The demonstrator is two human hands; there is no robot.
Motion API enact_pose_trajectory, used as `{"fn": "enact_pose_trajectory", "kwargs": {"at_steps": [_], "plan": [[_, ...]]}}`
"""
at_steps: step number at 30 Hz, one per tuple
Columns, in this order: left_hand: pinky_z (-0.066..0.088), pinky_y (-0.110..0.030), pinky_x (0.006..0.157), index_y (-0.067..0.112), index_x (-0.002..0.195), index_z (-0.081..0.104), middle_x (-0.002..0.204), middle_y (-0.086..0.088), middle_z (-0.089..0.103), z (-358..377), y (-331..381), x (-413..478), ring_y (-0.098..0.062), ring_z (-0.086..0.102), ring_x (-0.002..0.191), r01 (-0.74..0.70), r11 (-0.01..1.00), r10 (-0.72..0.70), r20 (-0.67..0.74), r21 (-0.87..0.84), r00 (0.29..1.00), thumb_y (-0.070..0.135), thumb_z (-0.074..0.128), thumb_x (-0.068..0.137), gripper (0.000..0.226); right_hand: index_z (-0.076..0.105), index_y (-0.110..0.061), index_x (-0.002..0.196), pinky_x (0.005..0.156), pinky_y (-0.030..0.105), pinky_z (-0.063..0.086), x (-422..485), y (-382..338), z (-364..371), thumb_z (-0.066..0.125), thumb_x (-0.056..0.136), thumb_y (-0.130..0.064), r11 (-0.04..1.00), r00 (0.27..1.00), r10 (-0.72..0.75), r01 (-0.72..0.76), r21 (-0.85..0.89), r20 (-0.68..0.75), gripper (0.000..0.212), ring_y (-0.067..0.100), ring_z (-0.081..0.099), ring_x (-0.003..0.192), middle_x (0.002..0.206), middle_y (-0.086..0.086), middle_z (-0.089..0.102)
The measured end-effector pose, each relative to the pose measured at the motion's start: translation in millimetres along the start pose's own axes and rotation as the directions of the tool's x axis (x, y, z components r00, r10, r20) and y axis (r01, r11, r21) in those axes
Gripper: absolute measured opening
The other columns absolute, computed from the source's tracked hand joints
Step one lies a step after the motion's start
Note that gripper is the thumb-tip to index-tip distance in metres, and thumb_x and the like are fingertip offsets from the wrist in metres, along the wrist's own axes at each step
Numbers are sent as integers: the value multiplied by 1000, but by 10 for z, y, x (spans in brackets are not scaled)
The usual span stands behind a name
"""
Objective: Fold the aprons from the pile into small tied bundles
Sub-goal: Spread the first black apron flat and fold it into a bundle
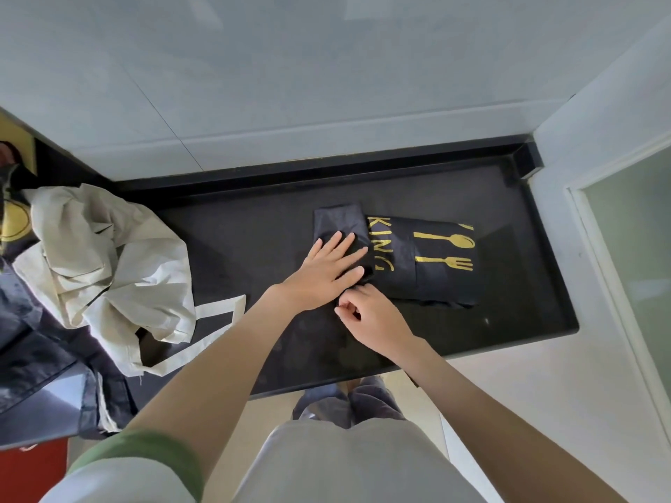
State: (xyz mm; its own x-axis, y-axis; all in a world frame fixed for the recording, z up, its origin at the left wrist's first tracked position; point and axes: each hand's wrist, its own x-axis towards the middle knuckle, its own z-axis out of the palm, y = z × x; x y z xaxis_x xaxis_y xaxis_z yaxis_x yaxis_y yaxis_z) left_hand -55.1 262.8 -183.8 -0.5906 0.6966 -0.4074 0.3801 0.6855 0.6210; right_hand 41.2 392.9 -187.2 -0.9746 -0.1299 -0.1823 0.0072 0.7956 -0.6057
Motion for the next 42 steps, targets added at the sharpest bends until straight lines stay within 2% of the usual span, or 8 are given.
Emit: {"fn": "enact_pose_trajectory", "kwargs": {"at_steps": [11,22,25,28,30,32,37,42], "plan": [[-14,-36,115,36,151,15,161,-2,-8,-49,-157,-62,-22,-15,147,-139,905,121,71,401,990,25,36,103,53,51,-11,94,66,35,50,150,239,-316,44,100,-38,866,861,491,-467,182,-130,28,16,58,68,71,0,57],[-14,-44,115,40,151,1,160,-1,-14,-66,-192,-101,-26,-20,145,-300,694,161,265,655,951,29,27,105,54,49,-15,95,69,33,50,456,299,-364,52,98,-31,924,924,380,-376,-67,49,16,17,59,73,76,-1,57],[-10,-41,117,36,150,20,161,0,-4,-39,-207,-164,-22,-11,148,-267,811,218,154,520,964,26,34,103,50,45,-16,97,68,32,46,427,320,-377,58,95,-28,940,938,341,-340,-28,58,17,16,57,69,73,-4,55],[20,-38,115,16,140,46,151,-9,36,65,-105,-193,-29,32,139,39,997,-2,-489,65,872,27,45,99,42,42,-14,111,77,38,53,398,267,-389,60,94,-25,942,942,333,-332,-50,26,27,26,63,86,97,6,62],[41,-33,101,10,134,45,135,-9,48,-2,35,-166,-22,51,116,231,812,-531,-516,-536,672,24,52,97,41,42,-14,117,82,39,53,404,227,-391,59,95,-22,953,955,295,-293,-72,13,29,29,64,94,109,9,63],[46,-30,84,8,132,40,123,-8,51,-74,121,-93,-18,54,101,350,470,-765,-176,-810,619,27,55,95,44,44,-15,114,86,39,53,428,203,-390,57,95,-20,951,953,303,-300,-76,26,23,27,63,96,110,8,61],[50,-37,91,13,130,41,121,-5,56,-154,273,-49,-21,56,105,416,487,-665,-17,-768,747,39,47,98,42,53,-20,78,88,48,50,513,208,-427,57,94,-17,900,890,433,-437,-6,141,17,28,60,90,79,-2,53],[47,-22,59,12,130,38,98,-1,58,-199,448,-56,-11,54,71,346,758,-510,-173,-552,842,18,41,99,32,53,-13,117,88,33,49,588,166,-533,51,97,-31,711,783,560,-622,326,273,27,20,58,95,103,5,60]]}}
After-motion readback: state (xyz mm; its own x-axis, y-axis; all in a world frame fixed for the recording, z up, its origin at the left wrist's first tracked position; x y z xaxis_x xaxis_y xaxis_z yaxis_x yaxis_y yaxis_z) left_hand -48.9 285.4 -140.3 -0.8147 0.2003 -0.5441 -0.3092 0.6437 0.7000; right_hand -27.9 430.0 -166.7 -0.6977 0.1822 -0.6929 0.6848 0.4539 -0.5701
